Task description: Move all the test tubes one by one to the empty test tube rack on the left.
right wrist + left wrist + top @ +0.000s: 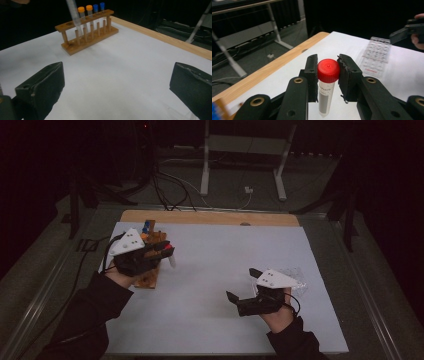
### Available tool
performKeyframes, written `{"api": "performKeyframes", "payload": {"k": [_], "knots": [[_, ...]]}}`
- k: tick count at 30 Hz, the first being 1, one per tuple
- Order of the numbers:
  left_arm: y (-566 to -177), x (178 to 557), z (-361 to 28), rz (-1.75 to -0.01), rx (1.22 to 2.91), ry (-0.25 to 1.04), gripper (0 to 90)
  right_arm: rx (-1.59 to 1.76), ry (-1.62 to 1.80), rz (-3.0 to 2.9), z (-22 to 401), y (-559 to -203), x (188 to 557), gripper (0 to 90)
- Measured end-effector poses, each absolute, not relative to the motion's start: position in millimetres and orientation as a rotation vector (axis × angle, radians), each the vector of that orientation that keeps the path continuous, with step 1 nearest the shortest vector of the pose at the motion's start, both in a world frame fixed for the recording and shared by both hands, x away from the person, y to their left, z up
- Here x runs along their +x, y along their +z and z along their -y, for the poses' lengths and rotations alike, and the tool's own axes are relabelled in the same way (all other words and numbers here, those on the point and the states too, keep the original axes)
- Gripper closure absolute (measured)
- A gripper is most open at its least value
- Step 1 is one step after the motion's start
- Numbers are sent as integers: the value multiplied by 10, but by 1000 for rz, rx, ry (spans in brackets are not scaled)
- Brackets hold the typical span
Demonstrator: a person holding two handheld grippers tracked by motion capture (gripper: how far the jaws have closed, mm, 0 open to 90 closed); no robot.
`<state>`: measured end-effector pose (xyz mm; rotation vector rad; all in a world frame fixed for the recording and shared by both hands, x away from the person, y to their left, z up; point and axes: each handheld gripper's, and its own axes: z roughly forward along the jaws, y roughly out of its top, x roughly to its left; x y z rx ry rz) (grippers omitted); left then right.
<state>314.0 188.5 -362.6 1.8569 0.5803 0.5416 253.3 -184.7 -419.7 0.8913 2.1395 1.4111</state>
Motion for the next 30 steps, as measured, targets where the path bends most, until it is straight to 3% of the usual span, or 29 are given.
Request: {"api": "performKeyframes", "payload": {"k": [14,30], "knots": [[-3638,3120,-2455,-729,1836,657,718,884,1408,-2140,1856,-4196,2534,0],[-3993,3272,-2659,-850,1829,688,718,876,1405,-2156,1849,-4207,2531,0]]}}
